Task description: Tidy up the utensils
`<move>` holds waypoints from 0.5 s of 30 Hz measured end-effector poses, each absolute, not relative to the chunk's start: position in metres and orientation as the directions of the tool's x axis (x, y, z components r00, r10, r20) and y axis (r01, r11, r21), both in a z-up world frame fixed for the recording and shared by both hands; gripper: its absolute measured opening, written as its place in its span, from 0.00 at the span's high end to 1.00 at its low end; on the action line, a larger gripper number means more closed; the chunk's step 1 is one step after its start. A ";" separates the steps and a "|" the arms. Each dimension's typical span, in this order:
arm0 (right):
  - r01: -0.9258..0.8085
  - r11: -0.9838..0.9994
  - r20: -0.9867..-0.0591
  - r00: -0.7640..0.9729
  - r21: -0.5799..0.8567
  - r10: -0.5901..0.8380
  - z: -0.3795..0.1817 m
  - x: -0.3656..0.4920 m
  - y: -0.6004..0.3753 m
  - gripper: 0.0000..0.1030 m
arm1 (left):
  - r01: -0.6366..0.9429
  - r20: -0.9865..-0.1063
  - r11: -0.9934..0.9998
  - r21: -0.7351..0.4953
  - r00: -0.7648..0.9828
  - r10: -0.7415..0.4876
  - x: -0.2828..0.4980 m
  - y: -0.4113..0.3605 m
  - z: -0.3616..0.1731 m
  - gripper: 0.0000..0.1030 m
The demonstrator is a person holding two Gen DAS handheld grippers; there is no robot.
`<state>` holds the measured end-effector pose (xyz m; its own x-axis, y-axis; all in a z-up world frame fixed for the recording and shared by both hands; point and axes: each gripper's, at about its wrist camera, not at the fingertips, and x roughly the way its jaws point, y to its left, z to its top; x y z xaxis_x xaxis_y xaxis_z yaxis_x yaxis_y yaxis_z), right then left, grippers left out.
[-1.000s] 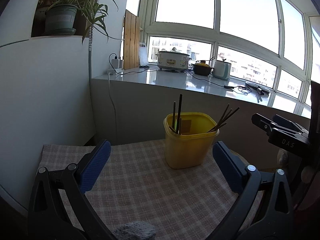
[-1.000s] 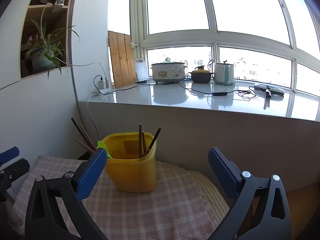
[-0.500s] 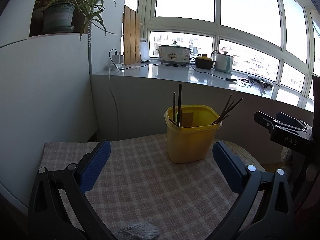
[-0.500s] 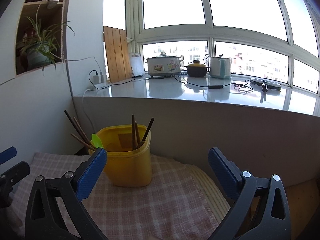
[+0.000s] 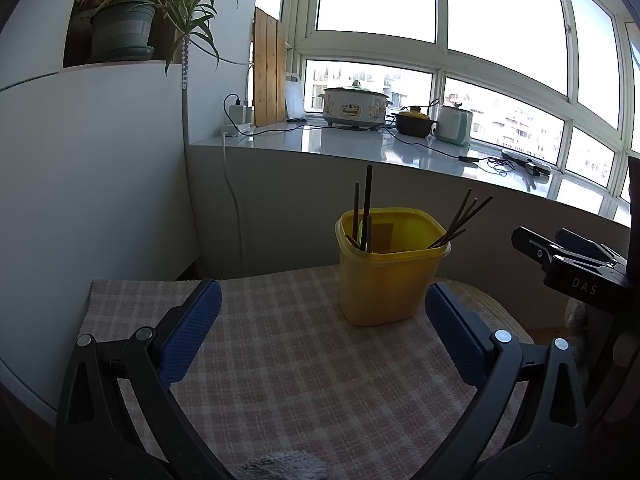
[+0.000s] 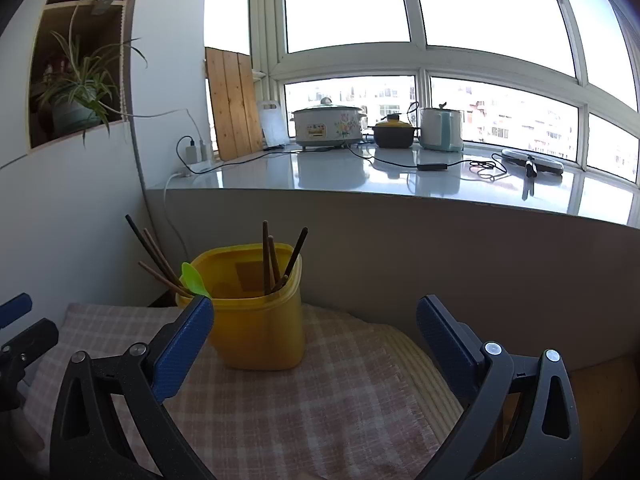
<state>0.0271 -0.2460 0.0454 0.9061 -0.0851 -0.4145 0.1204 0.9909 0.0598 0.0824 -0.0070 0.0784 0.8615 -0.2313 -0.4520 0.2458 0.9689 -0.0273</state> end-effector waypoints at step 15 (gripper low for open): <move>0.111 0.992 -0.428 0.901 0.058 -0.076 0.041 0.030 -0.243 0.02 | 0.233 -0.451 0.972 -0.027 0.865 -0.220 0.084 -0.003 0.075 0.00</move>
<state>0.0303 -0.2429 0.0414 0.9008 -0.0756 -0.4275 0.1109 0.9921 0.0583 0.0838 -0.0032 0.0748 0.8653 -0.2196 -0.4506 0.2326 0.9722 -0.0270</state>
